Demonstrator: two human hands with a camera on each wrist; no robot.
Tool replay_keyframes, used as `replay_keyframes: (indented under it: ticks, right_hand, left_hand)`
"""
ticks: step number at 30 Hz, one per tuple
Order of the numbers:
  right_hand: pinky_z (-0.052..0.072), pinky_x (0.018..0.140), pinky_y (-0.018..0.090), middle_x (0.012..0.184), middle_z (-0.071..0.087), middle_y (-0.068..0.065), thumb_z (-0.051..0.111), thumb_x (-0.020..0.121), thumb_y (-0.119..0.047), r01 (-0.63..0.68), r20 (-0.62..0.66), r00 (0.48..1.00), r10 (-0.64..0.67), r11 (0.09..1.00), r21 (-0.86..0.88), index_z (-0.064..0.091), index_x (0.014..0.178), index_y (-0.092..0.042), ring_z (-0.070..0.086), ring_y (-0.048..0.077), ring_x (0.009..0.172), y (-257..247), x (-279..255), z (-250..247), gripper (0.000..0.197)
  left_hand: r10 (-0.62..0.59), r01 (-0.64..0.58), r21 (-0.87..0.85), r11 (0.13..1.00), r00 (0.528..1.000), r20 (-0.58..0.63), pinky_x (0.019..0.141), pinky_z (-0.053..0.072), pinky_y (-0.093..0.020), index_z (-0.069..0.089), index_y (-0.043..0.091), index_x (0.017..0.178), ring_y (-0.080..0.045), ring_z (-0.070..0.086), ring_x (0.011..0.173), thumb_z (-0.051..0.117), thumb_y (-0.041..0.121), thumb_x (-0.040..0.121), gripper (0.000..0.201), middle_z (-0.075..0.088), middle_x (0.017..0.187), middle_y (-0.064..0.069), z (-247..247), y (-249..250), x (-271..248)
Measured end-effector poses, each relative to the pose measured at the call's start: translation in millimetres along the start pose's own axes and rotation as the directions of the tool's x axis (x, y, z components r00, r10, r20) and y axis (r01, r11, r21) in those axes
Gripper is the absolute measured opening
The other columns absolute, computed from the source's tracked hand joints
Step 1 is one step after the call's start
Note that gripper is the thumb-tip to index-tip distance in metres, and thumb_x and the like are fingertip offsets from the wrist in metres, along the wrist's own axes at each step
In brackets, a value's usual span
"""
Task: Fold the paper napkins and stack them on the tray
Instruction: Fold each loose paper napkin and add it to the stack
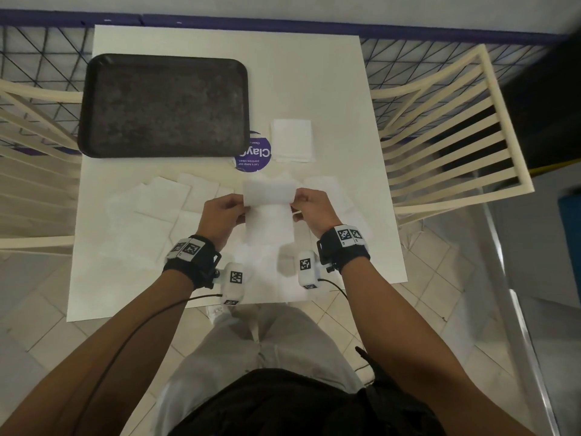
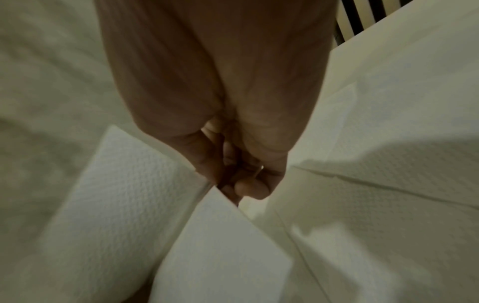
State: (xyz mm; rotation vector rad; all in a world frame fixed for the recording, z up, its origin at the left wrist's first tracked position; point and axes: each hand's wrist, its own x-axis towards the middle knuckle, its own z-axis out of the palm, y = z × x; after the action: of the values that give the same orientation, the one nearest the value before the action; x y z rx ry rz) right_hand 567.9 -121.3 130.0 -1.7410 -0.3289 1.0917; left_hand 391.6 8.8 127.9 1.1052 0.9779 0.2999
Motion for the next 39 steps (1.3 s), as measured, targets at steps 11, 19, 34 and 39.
replay_keyframes:
  ticks: [11, 19, 34, 39]
  right_hand:
    - [0.058, 0.082, 0.046, 0.095, 0.075, 0.012, 0.065, 0.082, -0.003, 0.032, -0.019, 0.999, -0.032, 0.999, -0.017, 0.08, 0.089, -0.021, 0.066, 0.021, 0.087, 1, 2, 4, 0.025]
    - [0.043, 0.073, 0.015, 0.086, 0.07, -0.012, 0.076, 0.084, -0.019, 0.183, 0.038, 0.983, -0.18, 0.951, -0.248, 0.074, 0.1, -0.024, 0.06, -0.001, 0.076, -12, 2, 14, 0.017]
    - [0.049, 0.07, 0.016, 0.072, 0.071, -0.019, 0.078, 0.084, -0.023, 0.197, 0.013, 0.979, -0.206, 0.918, -0.343, 0.079, 0.085, -0.019, 0.061, 0.0, 0.066, -20, 2, 12, 0.004]
    - [0.049, 0.069, 0.016, 0.068, 0.072, -0.003, 0.077, 0.086, -0.018, 0.175, -0.023, 0.982, -0.188, 0.947, -0.269, 0.08, 0.086, -0.015, 0.066, 0.008, 0.061, -20, 0, 6, 0.004]
  left_hand:
    - [0.04, -0.037, 0.065, 0.997, 0.998, -0.048, 0.087, 0.061, -0.04, 0.077, 0.011, 0.105, -0.028, 0.073, 0.099, 0.065, 0.012, 0.097, 0.014, 0.077, 0.107, -0.01, 0, 3, -2]
    - [0.115, -0.092, 0.275, 0.957, 0.991, -0.071, 0.081, 0.064, -0.041, 0.078, 0.011, 0.097, -0.026, 0.075, 0.089, 0.075, 0.014, 0.092, 0.006, 0.078, 0.093, -0.005, 2, 2, 0]
    - [0.369, -0.297, 0.577, 0.761, 0.929, -0.009, 0.076, 0.052, -0.02, 0.062, 0.015, 0.097, -0.015, 0.066, 0.085, 0.065, 0.017, 0.099, 0.004, 0.069, 0.091, 0.009, -5, 3, -7]
    - [0.395, -0.322, 0.555, 0.767, 0.918, -0.014, 0.075, 0.046, -0.014, 0.059, 0.013, 0.099, -0.017, 0.061, 0.087, 0.06, 0.012, 0.101, 0.002, 0.067, 0.094, 0.004, -3, 2, -9]
